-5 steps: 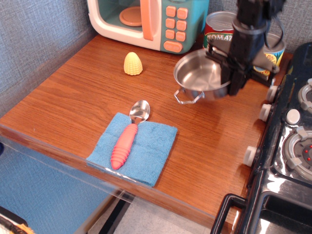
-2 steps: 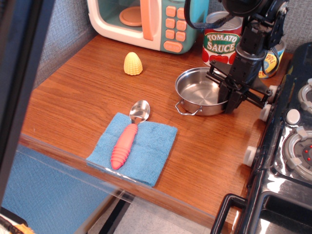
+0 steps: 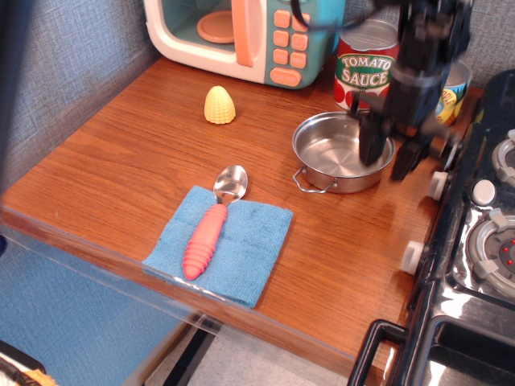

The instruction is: Move the pot in front of the canned food

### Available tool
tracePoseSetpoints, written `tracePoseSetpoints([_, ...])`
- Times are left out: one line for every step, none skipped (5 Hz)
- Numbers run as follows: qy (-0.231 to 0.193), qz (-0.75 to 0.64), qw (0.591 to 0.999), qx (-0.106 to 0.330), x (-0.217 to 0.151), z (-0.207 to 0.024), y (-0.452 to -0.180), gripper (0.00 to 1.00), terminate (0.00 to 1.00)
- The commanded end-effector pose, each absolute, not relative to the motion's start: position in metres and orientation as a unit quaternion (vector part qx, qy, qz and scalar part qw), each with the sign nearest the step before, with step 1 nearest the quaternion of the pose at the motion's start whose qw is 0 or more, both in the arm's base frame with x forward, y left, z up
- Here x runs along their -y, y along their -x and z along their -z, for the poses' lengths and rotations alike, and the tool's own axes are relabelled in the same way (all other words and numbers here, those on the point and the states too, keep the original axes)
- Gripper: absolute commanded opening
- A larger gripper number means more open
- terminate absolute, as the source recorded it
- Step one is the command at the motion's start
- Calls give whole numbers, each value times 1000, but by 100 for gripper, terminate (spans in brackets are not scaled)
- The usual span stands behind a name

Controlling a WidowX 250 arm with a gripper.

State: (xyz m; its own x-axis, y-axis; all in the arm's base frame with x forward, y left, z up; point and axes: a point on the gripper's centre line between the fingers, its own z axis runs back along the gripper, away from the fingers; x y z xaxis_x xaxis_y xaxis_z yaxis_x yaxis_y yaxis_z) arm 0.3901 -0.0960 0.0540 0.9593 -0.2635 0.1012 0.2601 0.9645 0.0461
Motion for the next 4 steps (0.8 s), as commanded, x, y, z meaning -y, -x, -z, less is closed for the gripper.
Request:
tracePoseSetpoints([14, 39, 984, 174, 38, -162, -351, 100, 0])
tracePoseSetpoints([7, -20, 988, 152, -9, -161, -323, 100, 0])
tracePoseSetpoints([-4, -39, 993, 111, -46, -140, -304, 100, 0])
tracePoseSetpoints([-8, -32, 996, 88, -61, -127, -297, 100, 0])
